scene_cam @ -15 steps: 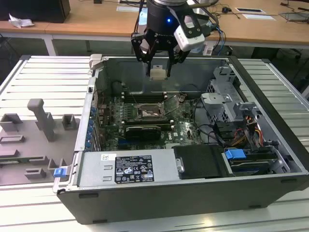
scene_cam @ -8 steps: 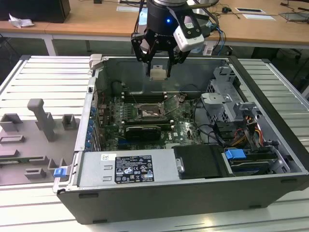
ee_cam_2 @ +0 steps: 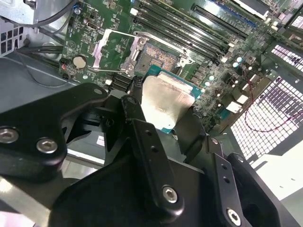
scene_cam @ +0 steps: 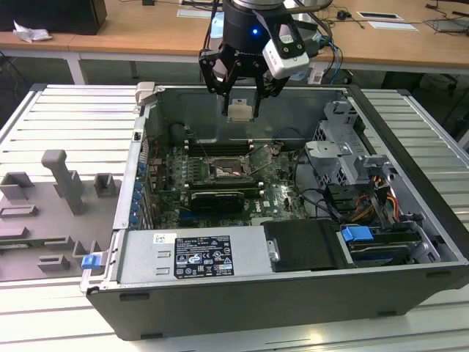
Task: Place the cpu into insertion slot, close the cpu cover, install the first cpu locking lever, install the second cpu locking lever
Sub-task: 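Place the cpu into insertion slot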
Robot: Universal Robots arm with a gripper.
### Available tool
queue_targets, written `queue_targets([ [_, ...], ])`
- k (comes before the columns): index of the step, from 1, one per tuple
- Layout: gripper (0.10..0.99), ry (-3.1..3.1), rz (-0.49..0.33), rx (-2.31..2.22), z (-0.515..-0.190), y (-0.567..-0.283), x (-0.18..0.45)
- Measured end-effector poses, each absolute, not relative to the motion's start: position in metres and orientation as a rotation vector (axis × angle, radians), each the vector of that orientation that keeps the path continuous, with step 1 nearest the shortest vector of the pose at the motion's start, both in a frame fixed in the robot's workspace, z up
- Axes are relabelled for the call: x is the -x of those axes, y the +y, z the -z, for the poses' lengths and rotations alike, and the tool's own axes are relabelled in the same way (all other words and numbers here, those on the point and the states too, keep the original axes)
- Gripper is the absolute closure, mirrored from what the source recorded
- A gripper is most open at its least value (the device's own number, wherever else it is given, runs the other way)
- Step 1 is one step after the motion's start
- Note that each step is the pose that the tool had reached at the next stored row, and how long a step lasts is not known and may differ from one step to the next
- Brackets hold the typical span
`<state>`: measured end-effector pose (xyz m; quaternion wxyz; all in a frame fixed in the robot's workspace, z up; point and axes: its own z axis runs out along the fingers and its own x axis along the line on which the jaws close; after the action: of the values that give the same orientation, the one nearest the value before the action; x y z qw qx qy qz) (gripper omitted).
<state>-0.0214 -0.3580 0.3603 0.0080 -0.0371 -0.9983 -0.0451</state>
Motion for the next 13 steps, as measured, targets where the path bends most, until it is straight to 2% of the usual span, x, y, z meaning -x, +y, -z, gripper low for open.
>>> queue_targets([
  [13,0.557,-3.119,0.141,0.164,-0.3603,-0.358,0.0214],
])
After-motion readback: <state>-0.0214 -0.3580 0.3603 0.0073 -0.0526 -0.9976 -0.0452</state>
